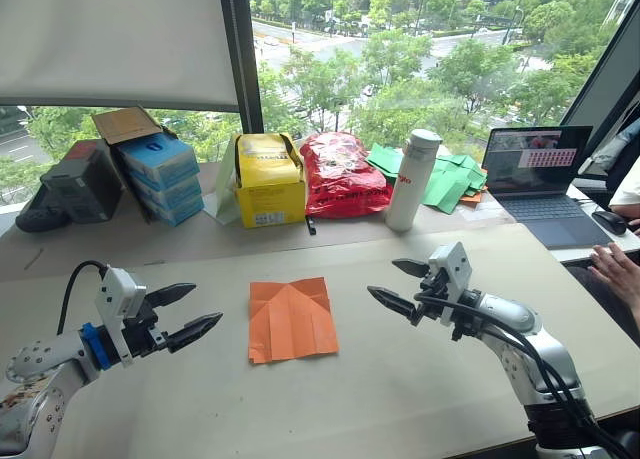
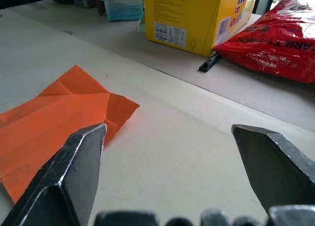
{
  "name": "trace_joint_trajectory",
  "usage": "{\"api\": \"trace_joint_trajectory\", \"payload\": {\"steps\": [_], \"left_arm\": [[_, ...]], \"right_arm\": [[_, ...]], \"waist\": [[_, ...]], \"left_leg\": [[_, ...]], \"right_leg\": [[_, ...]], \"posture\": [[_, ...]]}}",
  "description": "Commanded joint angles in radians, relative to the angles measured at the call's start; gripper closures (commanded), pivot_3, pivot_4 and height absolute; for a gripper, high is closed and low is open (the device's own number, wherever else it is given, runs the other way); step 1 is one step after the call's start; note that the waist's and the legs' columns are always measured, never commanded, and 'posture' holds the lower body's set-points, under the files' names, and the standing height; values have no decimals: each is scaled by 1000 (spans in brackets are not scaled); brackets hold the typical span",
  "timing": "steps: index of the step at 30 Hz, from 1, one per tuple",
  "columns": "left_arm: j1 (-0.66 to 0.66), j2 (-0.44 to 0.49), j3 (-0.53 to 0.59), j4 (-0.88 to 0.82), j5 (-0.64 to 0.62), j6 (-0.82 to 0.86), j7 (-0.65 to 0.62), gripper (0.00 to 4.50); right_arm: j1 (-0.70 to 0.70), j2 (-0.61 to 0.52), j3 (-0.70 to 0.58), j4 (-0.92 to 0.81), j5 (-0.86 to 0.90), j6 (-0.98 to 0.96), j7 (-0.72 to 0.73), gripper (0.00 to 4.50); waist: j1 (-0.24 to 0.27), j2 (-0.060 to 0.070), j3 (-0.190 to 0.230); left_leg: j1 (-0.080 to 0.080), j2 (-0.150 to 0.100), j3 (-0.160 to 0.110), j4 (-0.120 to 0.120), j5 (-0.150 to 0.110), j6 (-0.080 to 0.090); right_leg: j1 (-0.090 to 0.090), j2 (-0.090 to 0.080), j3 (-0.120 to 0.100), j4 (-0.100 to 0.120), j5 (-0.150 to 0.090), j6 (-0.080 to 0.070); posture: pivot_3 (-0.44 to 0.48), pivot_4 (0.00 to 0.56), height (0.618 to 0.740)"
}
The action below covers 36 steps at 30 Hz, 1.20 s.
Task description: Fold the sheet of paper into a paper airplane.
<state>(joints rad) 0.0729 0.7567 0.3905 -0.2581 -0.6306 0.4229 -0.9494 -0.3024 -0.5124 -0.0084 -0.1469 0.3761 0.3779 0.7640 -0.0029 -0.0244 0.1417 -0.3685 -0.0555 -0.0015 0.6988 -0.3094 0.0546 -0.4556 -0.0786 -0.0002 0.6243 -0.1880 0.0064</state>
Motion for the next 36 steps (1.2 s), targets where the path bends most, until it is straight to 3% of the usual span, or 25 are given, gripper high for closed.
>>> {"api": "trace_joint_trajectory", "payload": {"steps": [1,13,16,21,27,36], "left_arm": [[-18,8,-4,-33,2,1,11,0],[-112,15,-117,0,-14,82,-24,0],[-173,-6,-208,35,52,50,-28,817],[-259,-41,-339,113,152,5,-39,2549],[-323,-74,-437,219,274,-54,-25,4452],[-325,-72,-555,311,433,-115,-24,4452]], "right_arm": [[-5,-8,-17,-43,18,7,5,11],[8,-5,2,-64,2,15,-5,11],[8,2,20,-61,-9,11,-6,0],[1,12,62,-59,-35,6,-13,0],[-1,10,117,-68,-82,22,-21,0],[-17,-2,189,-86,-127,58,4,0]], "waist": [[0,0,0],[3,0,0],[5,0,0],[3,0,0],[0,0,0],[4,0,0]], "left_leg": [[0,0,0,0,0,0],[0,0,0,0,0,0],[0,0,0,1,0,-1],[0,0,0,0,2,-3],[0,0,0,0,2,-3],[0,-1,0,1,1,-1]], "right_leg": [[0,0,0,0,0,0],[0,0,0,0,0,0],[0,0,0,0,0,0],[0,1,0,0,0,0],[0,1,0,1,0,0],[1,0,0,1,0,0]], "posture": [[0,150,740],[0,150,740],[0,150,740],[0,150,740],[0,150,740],[0,150,740]]}}
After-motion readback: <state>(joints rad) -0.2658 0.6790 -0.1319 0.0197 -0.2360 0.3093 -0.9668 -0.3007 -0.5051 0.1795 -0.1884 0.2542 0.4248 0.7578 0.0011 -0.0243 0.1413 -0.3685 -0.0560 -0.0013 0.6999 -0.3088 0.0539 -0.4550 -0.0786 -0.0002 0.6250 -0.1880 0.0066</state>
